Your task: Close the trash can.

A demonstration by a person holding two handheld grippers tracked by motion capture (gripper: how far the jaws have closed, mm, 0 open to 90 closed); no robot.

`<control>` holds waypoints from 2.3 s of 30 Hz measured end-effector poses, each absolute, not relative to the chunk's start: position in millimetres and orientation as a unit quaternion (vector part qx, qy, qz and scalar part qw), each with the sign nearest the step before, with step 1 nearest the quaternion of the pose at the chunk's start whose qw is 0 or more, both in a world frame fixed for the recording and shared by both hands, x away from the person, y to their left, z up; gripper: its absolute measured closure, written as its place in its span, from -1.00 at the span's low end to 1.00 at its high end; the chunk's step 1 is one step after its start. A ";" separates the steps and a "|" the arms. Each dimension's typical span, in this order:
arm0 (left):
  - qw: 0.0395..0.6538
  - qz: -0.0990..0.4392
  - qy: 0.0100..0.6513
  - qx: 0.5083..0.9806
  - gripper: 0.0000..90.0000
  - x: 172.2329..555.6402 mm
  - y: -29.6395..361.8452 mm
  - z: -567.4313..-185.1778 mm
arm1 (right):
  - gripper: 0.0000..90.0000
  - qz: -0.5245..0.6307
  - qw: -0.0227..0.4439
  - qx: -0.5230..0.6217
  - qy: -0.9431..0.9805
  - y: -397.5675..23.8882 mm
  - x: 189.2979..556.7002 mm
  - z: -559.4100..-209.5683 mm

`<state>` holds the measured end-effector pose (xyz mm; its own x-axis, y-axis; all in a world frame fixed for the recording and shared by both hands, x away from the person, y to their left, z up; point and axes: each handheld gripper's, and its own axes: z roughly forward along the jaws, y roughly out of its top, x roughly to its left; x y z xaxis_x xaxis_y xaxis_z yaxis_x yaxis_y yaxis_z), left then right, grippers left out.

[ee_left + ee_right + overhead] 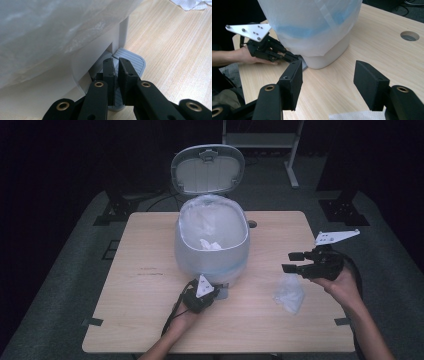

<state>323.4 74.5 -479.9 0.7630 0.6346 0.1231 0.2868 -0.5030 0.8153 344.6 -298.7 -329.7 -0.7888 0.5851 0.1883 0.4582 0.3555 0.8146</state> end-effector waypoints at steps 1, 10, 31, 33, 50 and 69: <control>0.416 0.208 0.274 0.841 0.87 323.4 74.5 -479.8 | -0.13 0.469 0.068 0.318 0.821 -298.7 344.3 -331.5; 0.416 0.210 0.273 0.842 0.87 323.2 74.4 -479.8 | -0.13 0.455 0.069 0.321 0.828 -297.6 344.6 -348.2; 0.419 0.210 0.276 0.839 0.87 322.9 73.8 -480.3 | -0.13 0.438 0.070 0.328 0.834 -300.8 338.8 -375.5; 0.419 0.210 0.276 0.839 0.87 322.8 73.7 -480.3 | -0.13 0.439 0.069 0.327 0.834 -301.3 338.5 -376.4; 0.415 0.212 0.275 0.841 0.87 321.7 73.4 -480.0 | -0.13 0.440 0.068 0.333 0.831 -307.4 330.1 -400.8; 0.417 0.210 0.278 0.839 0.86 321.7 73.4 -480.2 | -0.13 0.400 0.075 0.348 0.845 -308.7 325.4 -437.6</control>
